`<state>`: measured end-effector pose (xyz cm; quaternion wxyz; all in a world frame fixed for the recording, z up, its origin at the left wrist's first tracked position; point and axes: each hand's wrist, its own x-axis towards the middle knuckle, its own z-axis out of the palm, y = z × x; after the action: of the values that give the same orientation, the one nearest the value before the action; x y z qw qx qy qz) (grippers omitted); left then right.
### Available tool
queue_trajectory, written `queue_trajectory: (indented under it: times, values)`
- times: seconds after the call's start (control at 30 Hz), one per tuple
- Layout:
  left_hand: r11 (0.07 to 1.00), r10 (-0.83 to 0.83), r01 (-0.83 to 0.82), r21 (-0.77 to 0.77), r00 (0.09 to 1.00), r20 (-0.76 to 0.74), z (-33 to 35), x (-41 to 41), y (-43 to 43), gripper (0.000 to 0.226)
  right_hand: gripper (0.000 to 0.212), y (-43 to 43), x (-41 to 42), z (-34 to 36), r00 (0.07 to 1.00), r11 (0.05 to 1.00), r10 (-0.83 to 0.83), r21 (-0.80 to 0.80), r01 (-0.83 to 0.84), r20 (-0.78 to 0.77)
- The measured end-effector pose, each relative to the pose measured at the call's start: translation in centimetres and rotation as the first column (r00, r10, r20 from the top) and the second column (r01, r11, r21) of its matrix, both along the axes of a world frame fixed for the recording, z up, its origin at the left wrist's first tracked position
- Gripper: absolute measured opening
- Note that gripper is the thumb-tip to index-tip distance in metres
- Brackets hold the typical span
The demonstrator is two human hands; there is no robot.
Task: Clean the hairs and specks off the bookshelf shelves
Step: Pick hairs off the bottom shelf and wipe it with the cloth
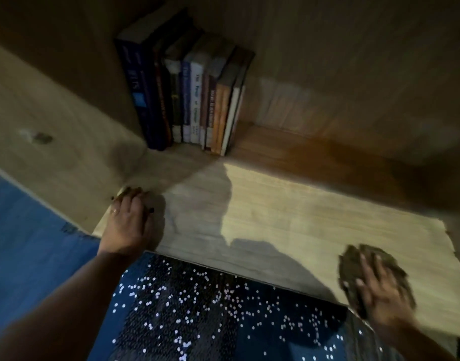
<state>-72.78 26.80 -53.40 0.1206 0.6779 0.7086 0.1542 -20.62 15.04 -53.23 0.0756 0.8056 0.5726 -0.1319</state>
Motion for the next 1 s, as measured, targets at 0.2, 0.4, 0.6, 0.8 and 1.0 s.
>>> queue_trajectory:
  times: [0.2,0.4,0.6,0.8,1.0]
  values:
    - [0.990,-0.081,0.085,0.111,0.996,-0.043,-1.9,-0.8,0.6,0.064,0.060,3.9,-0.7,-0.9,0.970,0.977,-0.213,-0.001,0.215,0.114]
    - [0.994,-0.048,0.046,0.104,0.999,0.015,-2.2,-1.1,0.5,0.075,0.067,10.4,-10.9,-0.1,0.983,0.982,0.184,-0.046,-0.183,0.024]
    - [0.997,-0.011,0.010,0.075,1.000,0.013,-2.1,-1.0,0.6,0.084,0.056,16.9,-25.9,-0.6,0.843,0.841,0.538,0.063,-0.537,-0.010]
    - [0.995,0.014,-0.011,0.103,1.000,-0.024,-2.2,-1.0,0.6,0.086,0.053,22.1,-35.9,-0.9,0.721,0.723,0.691,0.072,-0.687,-0.050]
    - [0.992,0.025,-0.024,0.121,1.000,-0.010,-2.5,-1.1,0.5,0.087,0.051,21.4,-32.8,0.0,0.644,0.656,0.755,0.119,-0.746,-0.122]
